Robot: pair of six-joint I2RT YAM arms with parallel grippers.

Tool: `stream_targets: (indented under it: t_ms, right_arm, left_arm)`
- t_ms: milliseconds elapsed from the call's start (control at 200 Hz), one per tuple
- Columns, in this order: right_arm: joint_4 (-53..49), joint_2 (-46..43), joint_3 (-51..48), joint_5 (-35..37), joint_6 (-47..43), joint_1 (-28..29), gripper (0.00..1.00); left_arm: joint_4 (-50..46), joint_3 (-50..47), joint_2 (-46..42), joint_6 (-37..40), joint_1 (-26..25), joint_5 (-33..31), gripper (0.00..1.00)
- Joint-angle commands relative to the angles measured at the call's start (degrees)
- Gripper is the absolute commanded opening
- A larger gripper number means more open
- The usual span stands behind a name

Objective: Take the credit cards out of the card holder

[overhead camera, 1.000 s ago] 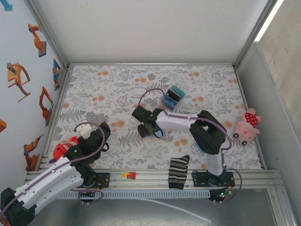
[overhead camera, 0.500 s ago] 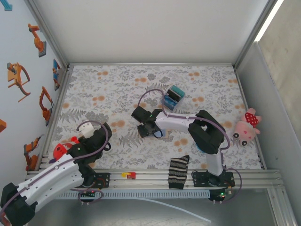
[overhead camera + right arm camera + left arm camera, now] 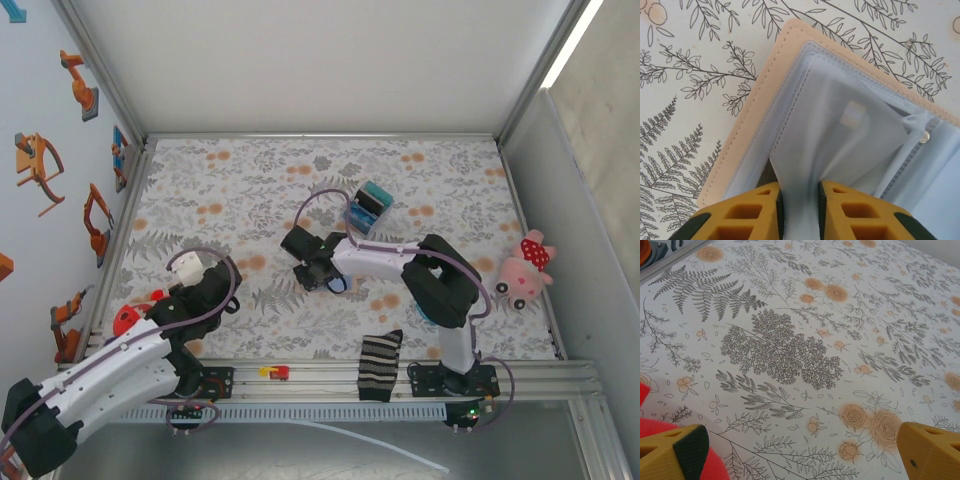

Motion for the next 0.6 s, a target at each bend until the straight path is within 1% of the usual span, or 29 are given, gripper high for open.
stream_targets:
  t_ms: [0,80,170,215,466,591]
  right_arm:
    - [-1.97,-1.31,-1.61,0.89,0.05,-0.42,0.18]
    - [-2.01,-2.19,-1.96,1.39,0.13,-0.62,0.18]
    - [-2.55,-3.17,-2.32,2.54,0.24,-0.66,0.25]
    - [-3.08,-3.75,-2.47,3.21,0.27,-0.67,0.26]
    - [-4.9,-6.61,-3.94,6.48,0.68,-1.01,0.27]
    - [-5.03,-7.99,-4.85,7.41,0.85,-1.61,0.3]
  left_arm:
    - [-1.49,2.25,1.38,1.62,0.27,0.2,0.97]
    - [-1.02,2.78,2.52,2.06,0.27,0.55,0.97]
    - [-0.5,3.45,3.66,2.7,0.26,1.05,0.97]
    - [-0.39,3.79,4.07,3.08,0.27,1.16,0.97]
    - [1.18,5.41,6.29,4.6,0.26,2.01,0.97]
    - [1.81,5.98,7.23,5.32,0.21,2.83,0.97]
